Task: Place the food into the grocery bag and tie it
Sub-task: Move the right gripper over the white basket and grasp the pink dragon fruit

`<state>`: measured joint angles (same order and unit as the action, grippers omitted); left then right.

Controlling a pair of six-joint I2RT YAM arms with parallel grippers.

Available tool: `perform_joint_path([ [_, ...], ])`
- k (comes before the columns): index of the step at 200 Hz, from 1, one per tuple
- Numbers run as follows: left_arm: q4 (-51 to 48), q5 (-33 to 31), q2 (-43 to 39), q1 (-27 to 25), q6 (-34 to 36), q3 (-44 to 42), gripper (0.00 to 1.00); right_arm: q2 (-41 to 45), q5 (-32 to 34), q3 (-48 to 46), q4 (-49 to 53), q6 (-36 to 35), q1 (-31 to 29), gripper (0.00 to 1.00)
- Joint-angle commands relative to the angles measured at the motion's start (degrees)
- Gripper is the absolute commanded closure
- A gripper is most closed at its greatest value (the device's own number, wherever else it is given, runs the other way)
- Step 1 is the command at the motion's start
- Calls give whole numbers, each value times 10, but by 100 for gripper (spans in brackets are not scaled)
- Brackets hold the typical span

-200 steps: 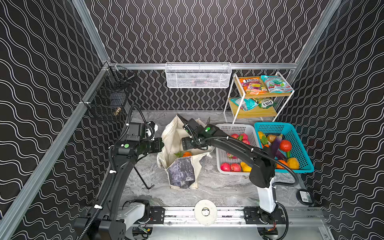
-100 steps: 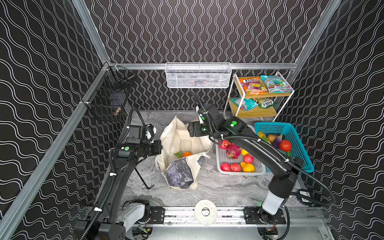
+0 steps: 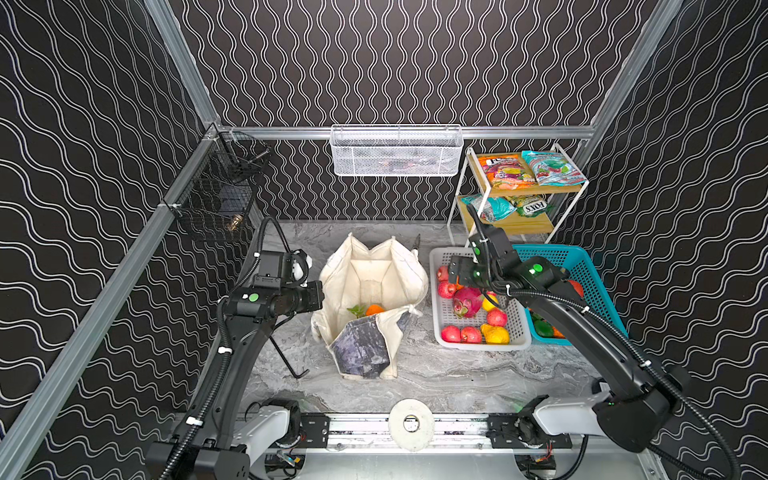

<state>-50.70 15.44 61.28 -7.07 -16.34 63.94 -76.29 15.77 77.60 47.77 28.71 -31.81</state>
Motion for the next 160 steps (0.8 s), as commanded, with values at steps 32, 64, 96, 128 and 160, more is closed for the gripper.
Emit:
perform_joint_path([
  [32,5,-6,1,-6,-5,-11,100,29,-31,-121,-88,144,38,1],
  [64,6,-6,1,-8,-3,-12,100,-20,-27,-118,-60,251,54,1],
  [96,15,4,-4,-9,-8,-15,100,-40,-10,-119,-40,345,58,1],
  [128,24,7,-6,-11,-11,-20,100,-42,15,-127,-50,382,59,1],
  [160,33,13,-4,-14,-13,-28,100,-67,10,-120,-49,377,65,1],
])
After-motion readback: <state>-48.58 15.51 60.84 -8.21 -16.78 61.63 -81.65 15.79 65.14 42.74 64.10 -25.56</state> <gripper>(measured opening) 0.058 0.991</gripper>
